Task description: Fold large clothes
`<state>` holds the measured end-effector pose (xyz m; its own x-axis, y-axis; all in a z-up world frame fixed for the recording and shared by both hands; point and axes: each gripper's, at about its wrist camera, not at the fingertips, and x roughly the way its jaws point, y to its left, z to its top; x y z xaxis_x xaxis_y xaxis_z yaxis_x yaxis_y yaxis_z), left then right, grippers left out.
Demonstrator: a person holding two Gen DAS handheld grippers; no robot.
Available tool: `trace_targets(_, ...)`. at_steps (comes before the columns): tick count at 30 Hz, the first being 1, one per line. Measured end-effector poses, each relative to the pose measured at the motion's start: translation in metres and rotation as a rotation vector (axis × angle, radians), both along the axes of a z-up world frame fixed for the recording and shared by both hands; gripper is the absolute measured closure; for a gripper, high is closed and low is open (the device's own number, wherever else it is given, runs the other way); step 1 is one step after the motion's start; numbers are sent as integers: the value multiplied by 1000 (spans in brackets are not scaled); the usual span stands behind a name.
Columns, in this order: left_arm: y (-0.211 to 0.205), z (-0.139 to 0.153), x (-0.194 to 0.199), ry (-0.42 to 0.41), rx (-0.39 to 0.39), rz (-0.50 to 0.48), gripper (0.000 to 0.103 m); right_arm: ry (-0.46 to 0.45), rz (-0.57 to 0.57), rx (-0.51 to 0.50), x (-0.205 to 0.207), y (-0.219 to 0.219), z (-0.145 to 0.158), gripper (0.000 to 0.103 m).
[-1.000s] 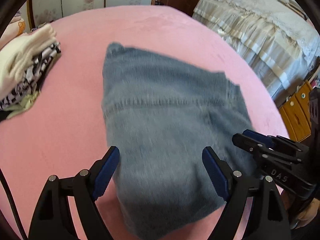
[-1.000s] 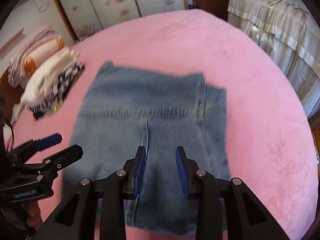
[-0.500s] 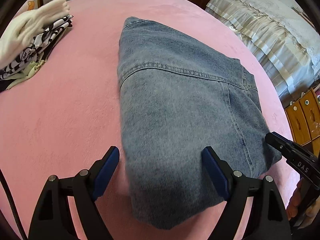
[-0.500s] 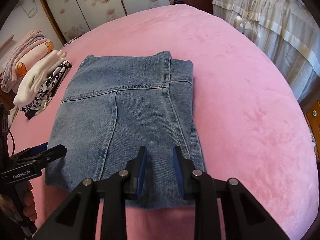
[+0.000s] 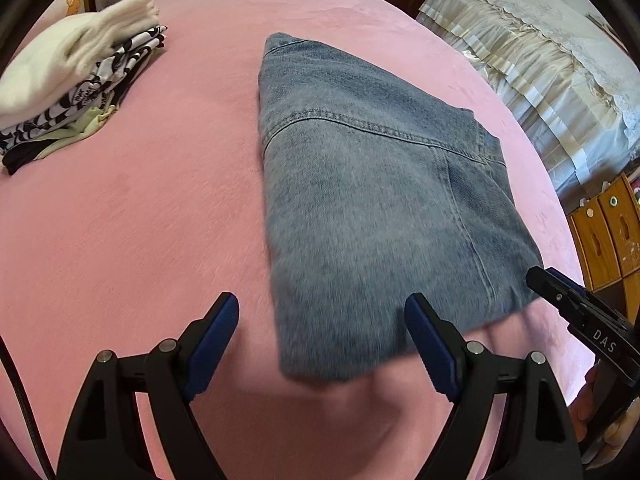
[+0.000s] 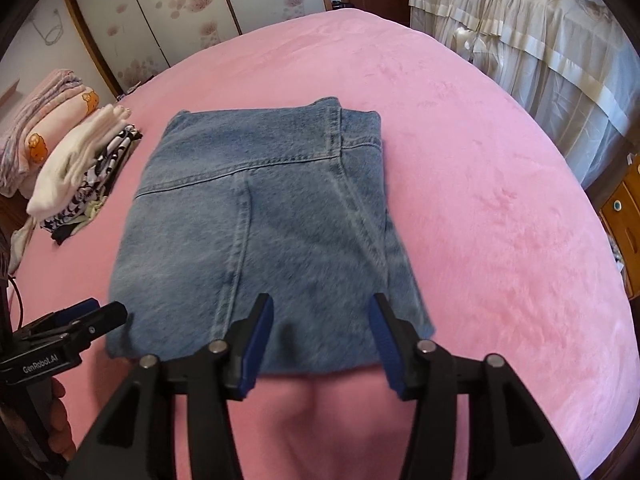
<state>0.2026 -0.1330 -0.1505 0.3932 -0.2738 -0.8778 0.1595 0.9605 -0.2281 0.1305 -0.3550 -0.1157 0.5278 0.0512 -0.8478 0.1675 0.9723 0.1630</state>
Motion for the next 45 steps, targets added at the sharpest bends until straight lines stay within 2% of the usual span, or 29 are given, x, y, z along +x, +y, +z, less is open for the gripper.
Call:
trace_targets(6, 13, 15, -26, -2, 34, 8, 19, 25, 23, 64, -26, 14, 4, 51)
trace_targets(12, 22, 33, -47, -21, 52, -20, 19, 20, 57, 41, -45, 22, 17, 51)
trace_targets(15, 25, 45, -48, -20, 33, -41, 19, 10, 74, 39, -46, 21, 28, 51)
trace_targets(16, 26, 49, -47, -20, 26, -47, 19, 1, 78, 33, -45, 19, 33, 49)
trace_targets(20, 26, 64, -35, -43, 29, -60, 19, -37, 97, 6, -36, 8, 55, 31)
trace_targets(22, 29, 69, -24, -39, 4, -72, 19, -43, 107, -4, -29, 1, 64, 25)
trace_targets(27, 32, 66, 9, 22, -99, -99, 16, -20, 128, 19, -1, -24, 72, 25)
trace_targets(31, 32, 45, 37, 80, -174, -105, 16, 27, 107, 60, 24, -49, 53, 25)
trace_targets(38, 31, -17, 72, 201, -351, -80, 16, 116, 138, 252, 62, -82, -13, 25)
trace_targets(41, 29, -35, 80, 219, -397, -71, 16, 141, 182, 379, 73, -87, -37, 25)
trace_targets(45, 24, -48, 88, 211, -411, -69, 16, 133, 277, 512, 85, -85, -57, 25)
